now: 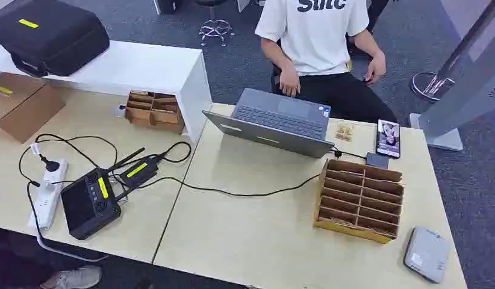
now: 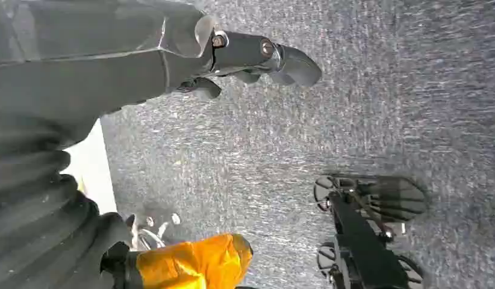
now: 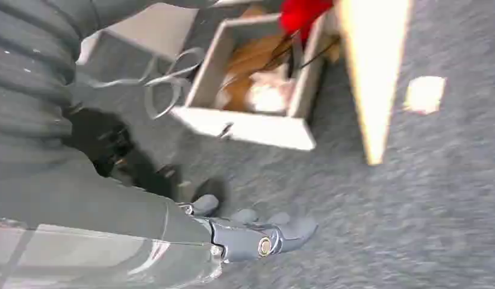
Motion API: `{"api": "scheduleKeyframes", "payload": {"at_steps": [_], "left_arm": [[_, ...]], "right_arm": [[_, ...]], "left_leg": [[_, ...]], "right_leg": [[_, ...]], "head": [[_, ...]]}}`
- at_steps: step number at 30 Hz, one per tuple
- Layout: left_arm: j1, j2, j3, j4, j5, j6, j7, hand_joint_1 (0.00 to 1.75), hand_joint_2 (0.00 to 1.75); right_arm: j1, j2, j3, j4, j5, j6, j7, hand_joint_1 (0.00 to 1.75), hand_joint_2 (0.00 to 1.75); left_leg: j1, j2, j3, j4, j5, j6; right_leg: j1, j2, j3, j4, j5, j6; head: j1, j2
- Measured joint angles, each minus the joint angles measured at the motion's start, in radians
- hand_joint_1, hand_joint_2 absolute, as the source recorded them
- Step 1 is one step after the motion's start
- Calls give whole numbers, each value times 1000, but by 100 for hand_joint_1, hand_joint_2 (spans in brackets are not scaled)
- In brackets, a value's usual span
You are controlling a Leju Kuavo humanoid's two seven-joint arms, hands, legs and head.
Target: Pass the card to the sensor for recognition and then transmit it.
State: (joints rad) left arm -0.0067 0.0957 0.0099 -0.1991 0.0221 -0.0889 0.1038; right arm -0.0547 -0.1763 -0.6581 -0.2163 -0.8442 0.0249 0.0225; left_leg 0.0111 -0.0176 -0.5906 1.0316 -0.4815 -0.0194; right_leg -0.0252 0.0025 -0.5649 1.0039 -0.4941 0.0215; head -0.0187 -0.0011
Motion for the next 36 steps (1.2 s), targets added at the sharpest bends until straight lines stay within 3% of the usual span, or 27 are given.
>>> {"api": "scheduleKeyframes", "payload": {"at_steps": [4,12,36], "left_arm": [[0,-1,7,0,-2,9,1,0,175],[0,-3,12,0,-7,11,2,0,175],[2,-5,14,0,-16,35,-1,0,175]], "right_arm": [[0,-17,-62,-14,-6,47,-39,0,175],[0,-27,-133,-22,-2,71,-43,0,175],[2,-38,-226,-53,6,117,-77,0,175]], "left_leg": [[0,0,0,0,0,0],[0,0,0,0,0,0],[0,0,0,0,0,0]], "right_leg": [[0,0,0,0,0,0],[0,0,0,0,0,0],[0,0,0,0,0,0]], "head": [[0,0],[0,0],[0,0]]}}
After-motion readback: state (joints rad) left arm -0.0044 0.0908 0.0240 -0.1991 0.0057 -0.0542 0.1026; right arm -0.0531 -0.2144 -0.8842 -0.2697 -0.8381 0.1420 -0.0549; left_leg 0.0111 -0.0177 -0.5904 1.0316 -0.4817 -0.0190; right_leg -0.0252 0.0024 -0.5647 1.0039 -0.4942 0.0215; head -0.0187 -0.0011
